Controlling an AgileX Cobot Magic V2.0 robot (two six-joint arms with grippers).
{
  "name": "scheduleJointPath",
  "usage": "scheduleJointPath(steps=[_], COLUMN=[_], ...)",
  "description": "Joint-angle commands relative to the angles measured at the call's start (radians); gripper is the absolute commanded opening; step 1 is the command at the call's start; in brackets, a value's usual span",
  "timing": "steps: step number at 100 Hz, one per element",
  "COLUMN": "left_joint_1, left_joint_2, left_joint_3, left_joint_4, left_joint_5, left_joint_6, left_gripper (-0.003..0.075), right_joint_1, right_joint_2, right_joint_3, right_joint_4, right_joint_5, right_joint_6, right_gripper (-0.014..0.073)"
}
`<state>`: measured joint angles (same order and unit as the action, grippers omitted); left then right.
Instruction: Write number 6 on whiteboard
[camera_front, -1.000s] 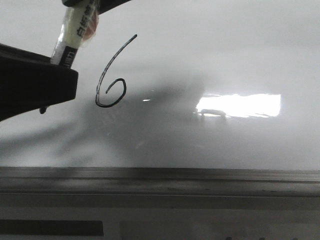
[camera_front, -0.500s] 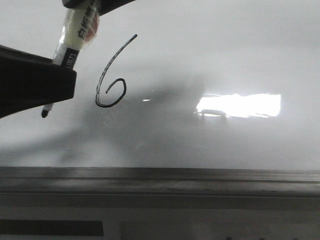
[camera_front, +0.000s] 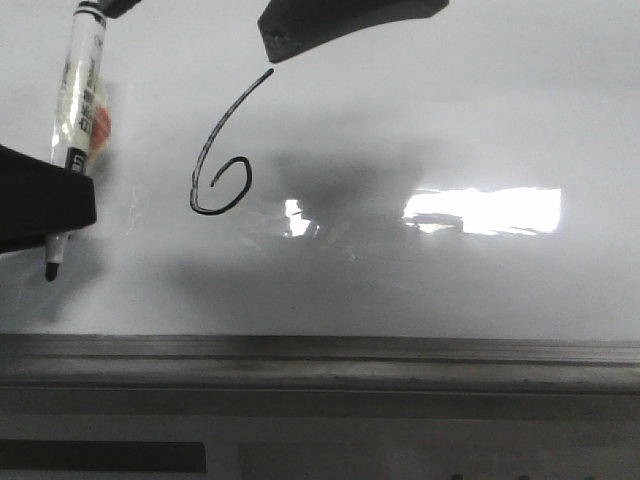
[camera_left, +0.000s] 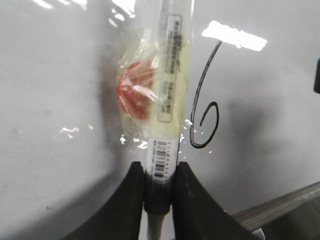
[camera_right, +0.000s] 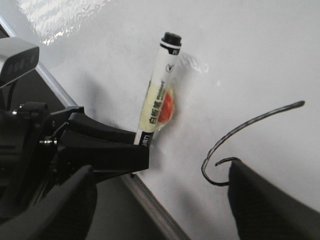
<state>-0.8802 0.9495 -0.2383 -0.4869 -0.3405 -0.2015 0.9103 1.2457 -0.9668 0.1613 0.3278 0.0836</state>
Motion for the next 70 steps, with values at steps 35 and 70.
scheduleJointPath(steps=[35,70], left_joint_1=[-0.002,-0.002], left_joint_2=[0.009,0.009], left_joint_3=[-0.027,-0.027], left_joint_4=[-0.056,-0.056], left_joint_5=[-0.013,0.001], left_joint_6=[-0.011,-0.018], left_gripper=[-0.0020,0.0421], right_joint_1=[-0.007,-0.007], right_joint_2=[-0.032,-0.032], right_joint_3=[-0.039,-0.039], right_joint_4=[0.016,0.024], right_joint_5=[-0.055,-0.055], right_joint_6=[-0.014,-0.014], right_gripper=[0.0470,0.0470])
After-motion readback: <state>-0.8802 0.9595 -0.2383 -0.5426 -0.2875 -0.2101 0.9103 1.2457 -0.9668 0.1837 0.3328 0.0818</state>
